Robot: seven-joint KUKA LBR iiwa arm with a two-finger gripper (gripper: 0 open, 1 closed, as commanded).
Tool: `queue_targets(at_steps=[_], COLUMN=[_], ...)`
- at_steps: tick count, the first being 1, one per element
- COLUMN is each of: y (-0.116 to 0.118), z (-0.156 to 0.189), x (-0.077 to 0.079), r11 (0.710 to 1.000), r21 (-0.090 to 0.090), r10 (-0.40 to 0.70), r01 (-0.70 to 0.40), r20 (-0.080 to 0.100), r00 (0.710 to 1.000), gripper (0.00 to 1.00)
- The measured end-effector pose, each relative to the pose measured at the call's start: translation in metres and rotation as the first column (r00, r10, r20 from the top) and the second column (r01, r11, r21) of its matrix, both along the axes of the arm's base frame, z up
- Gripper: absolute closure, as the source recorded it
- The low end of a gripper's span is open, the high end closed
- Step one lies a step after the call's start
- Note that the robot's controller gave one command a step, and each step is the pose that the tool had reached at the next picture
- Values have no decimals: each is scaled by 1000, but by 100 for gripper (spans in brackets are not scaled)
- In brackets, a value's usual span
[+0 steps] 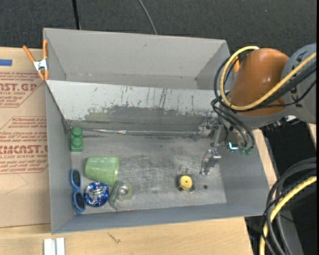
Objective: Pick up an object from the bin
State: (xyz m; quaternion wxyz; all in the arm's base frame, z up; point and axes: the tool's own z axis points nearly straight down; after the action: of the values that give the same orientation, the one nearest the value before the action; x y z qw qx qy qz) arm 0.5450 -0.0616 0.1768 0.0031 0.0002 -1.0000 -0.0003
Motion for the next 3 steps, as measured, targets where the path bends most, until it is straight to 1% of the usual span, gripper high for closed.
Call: queue_targets(at_steps=[1, 2, 3], y=[-13, -14, -32], z=[-105, -103, -104], x=[-8, -9, 25], r11=[939, 939, 756], r21=[-3, -2, 4], r10=[343, 343, 655], r01=[-343, -343, -655], r20=[16, 7, 8], r00=[939, 939, 756], gripper=[0, 100, 100])
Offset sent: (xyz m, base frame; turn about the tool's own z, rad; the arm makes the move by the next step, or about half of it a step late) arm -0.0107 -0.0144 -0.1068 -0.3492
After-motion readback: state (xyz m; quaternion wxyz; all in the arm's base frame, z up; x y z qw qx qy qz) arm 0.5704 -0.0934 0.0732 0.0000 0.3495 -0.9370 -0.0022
